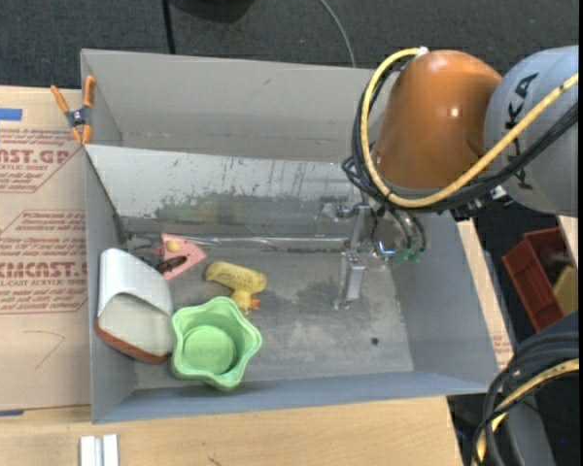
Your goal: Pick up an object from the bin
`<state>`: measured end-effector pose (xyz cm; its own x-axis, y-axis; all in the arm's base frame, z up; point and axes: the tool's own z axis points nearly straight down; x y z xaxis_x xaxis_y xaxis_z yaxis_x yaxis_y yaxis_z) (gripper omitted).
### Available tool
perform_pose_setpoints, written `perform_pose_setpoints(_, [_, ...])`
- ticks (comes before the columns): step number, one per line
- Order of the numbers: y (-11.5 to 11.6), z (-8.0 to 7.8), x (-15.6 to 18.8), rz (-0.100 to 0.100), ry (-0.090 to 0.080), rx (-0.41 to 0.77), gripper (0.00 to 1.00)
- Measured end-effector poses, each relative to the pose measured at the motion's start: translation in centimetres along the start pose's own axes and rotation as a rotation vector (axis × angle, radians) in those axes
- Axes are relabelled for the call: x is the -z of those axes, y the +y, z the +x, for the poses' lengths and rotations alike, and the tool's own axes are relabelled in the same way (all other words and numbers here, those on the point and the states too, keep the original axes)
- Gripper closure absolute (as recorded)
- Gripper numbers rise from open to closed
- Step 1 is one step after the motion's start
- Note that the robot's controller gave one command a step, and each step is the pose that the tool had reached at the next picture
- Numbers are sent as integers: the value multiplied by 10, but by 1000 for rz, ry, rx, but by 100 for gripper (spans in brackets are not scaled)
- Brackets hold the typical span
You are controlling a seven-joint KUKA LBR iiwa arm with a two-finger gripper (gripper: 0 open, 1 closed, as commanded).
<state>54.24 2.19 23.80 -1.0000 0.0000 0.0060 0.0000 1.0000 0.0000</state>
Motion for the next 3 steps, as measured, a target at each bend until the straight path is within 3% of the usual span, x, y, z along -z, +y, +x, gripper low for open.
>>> perform_pose_setpoints(1, [0, -1, 5, 0, -8, 0, 0])
perform_pose_setpoints(2, [22, -9, -39, 0, -14, 8, 0])
perform_pose_setpoints(3, [59, -22, -74, 0, -8, 55, 0])
